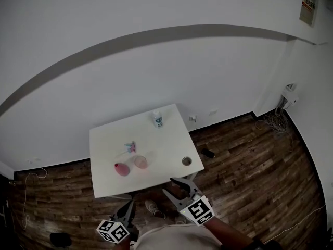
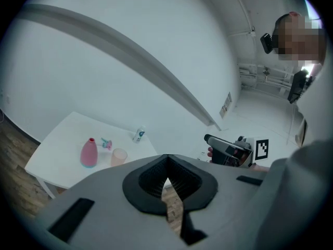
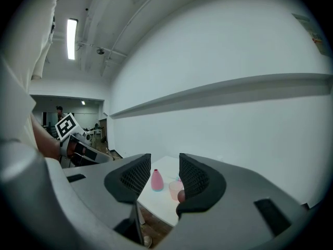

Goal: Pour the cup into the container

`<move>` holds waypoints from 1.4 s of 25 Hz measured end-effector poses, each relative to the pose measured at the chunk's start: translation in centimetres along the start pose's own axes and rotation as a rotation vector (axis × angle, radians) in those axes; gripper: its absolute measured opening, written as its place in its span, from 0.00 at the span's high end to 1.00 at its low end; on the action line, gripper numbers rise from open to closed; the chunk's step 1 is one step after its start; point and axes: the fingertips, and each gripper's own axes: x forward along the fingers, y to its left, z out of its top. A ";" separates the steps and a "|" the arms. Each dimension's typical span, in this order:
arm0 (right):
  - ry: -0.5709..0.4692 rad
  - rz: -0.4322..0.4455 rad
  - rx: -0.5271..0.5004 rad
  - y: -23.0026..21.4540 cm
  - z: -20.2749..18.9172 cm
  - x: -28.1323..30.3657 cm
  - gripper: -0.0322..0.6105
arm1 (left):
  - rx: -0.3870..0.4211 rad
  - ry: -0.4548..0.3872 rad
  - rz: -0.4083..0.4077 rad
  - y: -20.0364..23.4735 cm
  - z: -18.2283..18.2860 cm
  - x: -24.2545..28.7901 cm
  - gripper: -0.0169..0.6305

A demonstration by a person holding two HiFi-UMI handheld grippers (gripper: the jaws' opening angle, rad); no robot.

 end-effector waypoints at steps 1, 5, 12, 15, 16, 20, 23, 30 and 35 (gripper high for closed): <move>0.000 -0.001 -0.001 0.2 -0.1 -0.6 0.68 | -0.002 0.005 -0.005 -0.4 -0.5 -0.2 0.96; 0.004 -0.003 0.004 1.1 -0.8 -2.7 0.69 | -0.002 0.017 -0.005 -1.5 -2.1 -1.1 0.96; 0.007 0.007 0.010 2.5 -1.8 -6.6 0.69 | 0.013 0.023 0.009 -3.5 -4.5 -2.5 0.96; 0.018 0.020 0.000 2.9 -2.5 -7.6 0.69 | 0.016 0.017 0.025 -4.1 -4.9 -3.1 0.96; 0.020 0.022 -0.001 2.9 -2.8 -7.7 0.69 | 0.016 0.014 0.032 -4.3 -5.1 -3.3 0.96; 0.024 0.018 0.011 2.4 -3.6 -8.3 0.69 | 0.032 0.011 0.058 -4.3 -5.4 -4.2 0.96; 0.029 0.009 0.017 1.9 -4.0 -8.5 0.69 | 0.031 0.017 0.084 -3.9 -5.7 -4.7 0.96; 0.075 -0.009 0.006 0.8 -6.1 -9.2 0.69 | 0.039 0.037 0.118 -2.9 -6.3 -4.3 0.96; 0.115 -0.038 -0.017 -0.4 -7.2 -9.5 0.69 | 0.056 0.055 0.122 -2.2 -6.4 -3.8 0.96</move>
